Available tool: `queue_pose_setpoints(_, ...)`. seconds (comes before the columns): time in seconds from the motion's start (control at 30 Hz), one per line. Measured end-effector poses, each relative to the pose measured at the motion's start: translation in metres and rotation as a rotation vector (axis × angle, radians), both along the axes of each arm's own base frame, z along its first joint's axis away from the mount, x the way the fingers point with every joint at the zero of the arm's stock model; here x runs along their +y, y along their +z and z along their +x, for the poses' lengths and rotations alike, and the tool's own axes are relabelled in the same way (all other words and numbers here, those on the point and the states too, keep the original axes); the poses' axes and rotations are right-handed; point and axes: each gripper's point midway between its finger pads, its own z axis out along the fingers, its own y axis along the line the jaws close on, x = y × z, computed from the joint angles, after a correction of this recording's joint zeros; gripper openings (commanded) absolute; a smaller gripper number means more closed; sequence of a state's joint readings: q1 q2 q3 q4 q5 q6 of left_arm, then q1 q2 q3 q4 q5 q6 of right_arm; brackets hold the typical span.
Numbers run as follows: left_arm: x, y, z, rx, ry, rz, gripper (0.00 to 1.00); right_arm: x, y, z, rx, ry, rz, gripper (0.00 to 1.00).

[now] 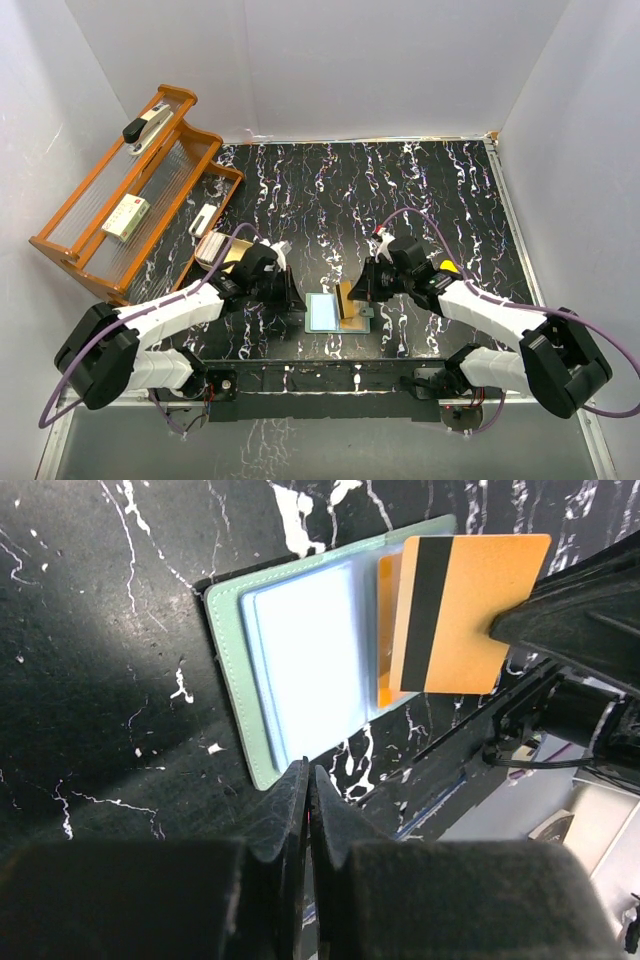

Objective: Put the credit cards into the card holder
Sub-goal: Insert the credit card into the card holder.

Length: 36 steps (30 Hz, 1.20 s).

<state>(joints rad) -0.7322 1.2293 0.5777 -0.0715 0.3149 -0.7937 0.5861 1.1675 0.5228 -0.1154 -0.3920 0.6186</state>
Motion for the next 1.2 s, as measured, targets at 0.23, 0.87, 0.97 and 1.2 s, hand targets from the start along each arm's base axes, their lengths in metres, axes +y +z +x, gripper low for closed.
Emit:
queue_pose_setpoints(0.23,-0.001,-0.027,-0.012,0.033,-0.017,0.069,0.00,-0.005,-0.016,-0.007,0.056,0.008,-0.003,0.00)
queue_pose_setpoints(0.87,-0.005,-0.052,-0.016,0.035,-0.035,0.136,0.00,-0.008,-0.043,-0.010,0.156,0.019,0.053,0.00)
queue_pose_setpoints(0.97,-0.005,-0.053,-0.016,0.035,-0.035,0.136,0.00,-0.007,-0.046,-0.012,0.173,0.029,0.059,0.00)
queue_pose_setpoints(1.2,-0.005,-0.053,-0.016,0.028,-0.035,0.143,0.00,-0.006,-0.047,-0.013,0.197,0.030,0.069,0.00)
